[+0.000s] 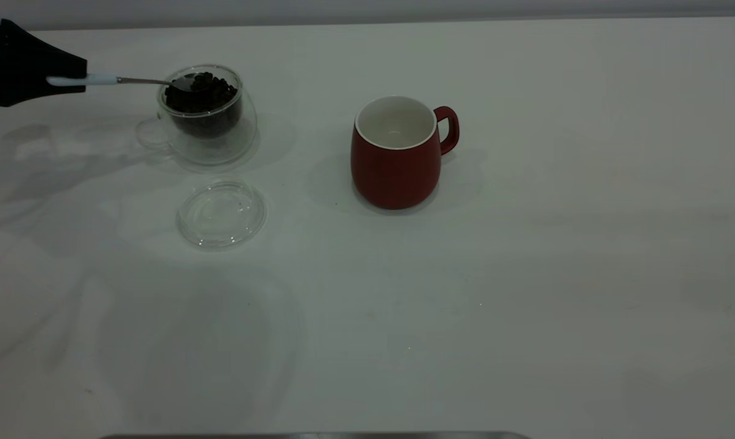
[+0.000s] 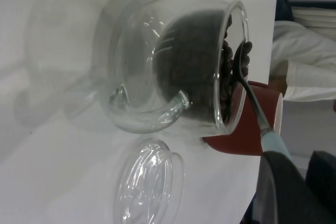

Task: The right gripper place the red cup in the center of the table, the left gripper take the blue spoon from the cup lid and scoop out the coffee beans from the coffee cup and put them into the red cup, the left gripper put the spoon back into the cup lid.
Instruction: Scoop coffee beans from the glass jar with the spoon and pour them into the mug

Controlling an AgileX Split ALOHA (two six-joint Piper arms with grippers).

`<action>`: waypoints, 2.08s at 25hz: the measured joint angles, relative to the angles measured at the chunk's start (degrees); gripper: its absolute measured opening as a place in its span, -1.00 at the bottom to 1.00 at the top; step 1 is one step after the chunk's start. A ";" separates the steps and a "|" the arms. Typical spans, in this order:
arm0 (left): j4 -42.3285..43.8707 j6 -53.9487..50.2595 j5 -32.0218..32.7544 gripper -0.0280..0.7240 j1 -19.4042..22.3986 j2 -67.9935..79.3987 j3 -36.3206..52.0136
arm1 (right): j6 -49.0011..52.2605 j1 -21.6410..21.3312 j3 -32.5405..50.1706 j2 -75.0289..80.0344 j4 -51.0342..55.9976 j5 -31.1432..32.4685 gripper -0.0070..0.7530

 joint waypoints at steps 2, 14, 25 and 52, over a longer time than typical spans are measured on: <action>0.00 0.00 0.00 -0.60 0.00 0.00 0.00 | 0.00 0.00 0.00 0.00 0.00 0.00 0.57; 0.44 -2.19 0.00 -0.60 -3.88 -2.31 0.00 | 0.00 0.00 0.00 0.00 0.00 0.00 0.57; 0.43 -4.44 0.36 -0.60 -11.23 -4.36 0.00 | 0.00 0.00 0.00 0.00 0.00 0.00 0.57; -1.27 -1.42 0.41 -0.60 -24.86 -4.36 0.00 | 0.00 0.00 0.00 0.00 0.04 0.00 0.57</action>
